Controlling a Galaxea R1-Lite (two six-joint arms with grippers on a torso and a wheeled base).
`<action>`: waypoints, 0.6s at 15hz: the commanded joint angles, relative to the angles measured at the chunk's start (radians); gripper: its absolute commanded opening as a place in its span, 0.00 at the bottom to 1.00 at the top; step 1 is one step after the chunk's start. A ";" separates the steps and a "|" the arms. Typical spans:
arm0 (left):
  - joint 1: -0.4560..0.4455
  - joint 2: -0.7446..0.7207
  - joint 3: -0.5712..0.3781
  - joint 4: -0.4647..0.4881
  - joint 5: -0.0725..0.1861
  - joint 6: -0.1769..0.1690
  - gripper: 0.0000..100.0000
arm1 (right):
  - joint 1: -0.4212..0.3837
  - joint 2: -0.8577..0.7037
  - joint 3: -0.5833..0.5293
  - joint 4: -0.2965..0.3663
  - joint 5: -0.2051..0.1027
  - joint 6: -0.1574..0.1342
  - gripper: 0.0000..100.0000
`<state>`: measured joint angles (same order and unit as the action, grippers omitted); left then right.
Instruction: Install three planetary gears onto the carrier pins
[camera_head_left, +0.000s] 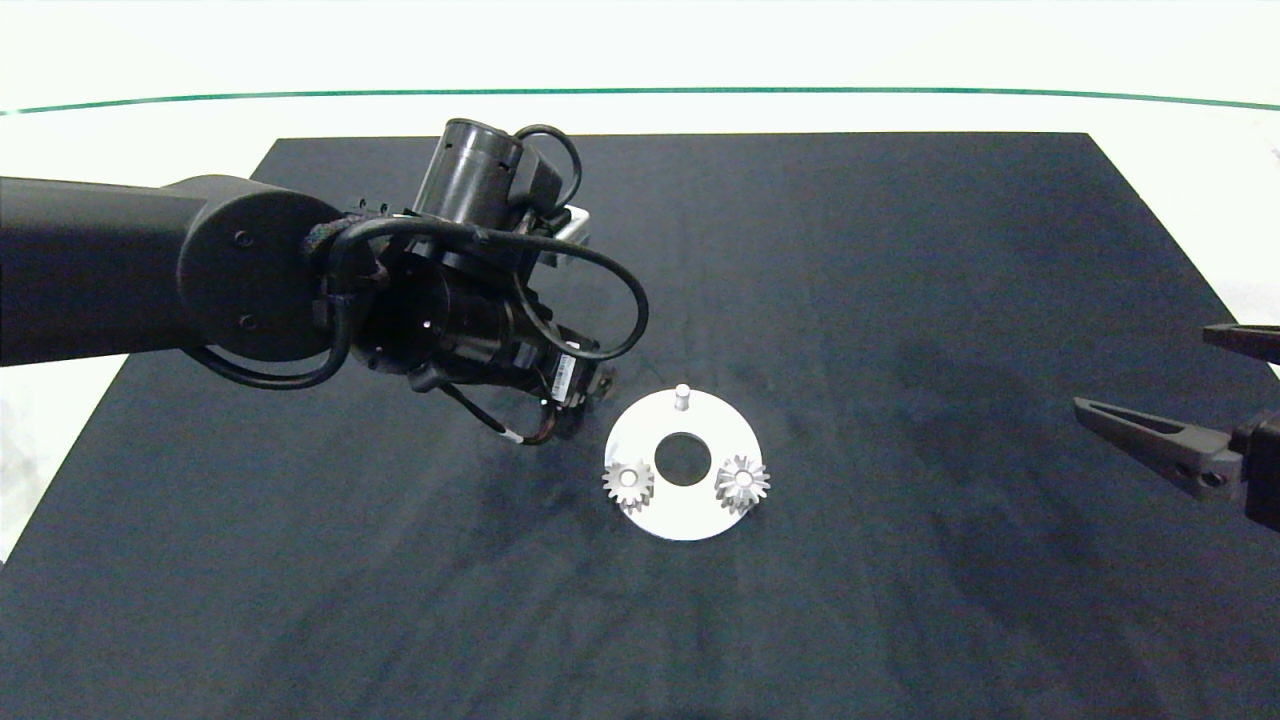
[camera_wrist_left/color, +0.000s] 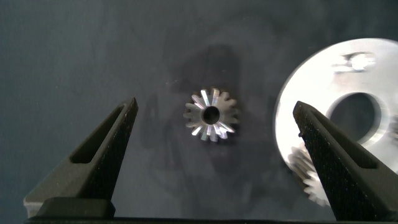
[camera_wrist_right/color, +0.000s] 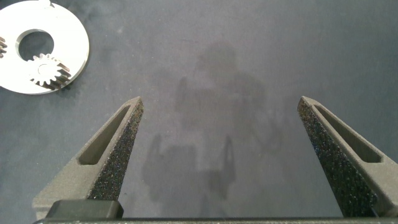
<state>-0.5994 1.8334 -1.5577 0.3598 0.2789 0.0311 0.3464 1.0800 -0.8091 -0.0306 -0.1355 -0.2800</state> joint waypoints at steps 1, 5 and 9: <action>0.007 0.026 0.002 0.002 0.002 -0.043 1.00 | 0.000 0.008 0.001 -0.002 0.001 -0.002 1.00; 0.023 0.044 0.016 0.001 -0.001 -0.060 1.00 | 0.002 0.006 0.001 0.000 0.001 -0.002 1.00; 0.029 0.064 0.016 -0.001 -0.006 -0.076 1.00 | 0.000 0.005 0.001 0.000 -0.001 -0.002 1.00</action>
<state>-0.5719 1.8877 -1.5419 0.3572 0.2713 -0.0428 0.3477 1.0843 -0.8081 -0.0302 -0.1351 -0.2804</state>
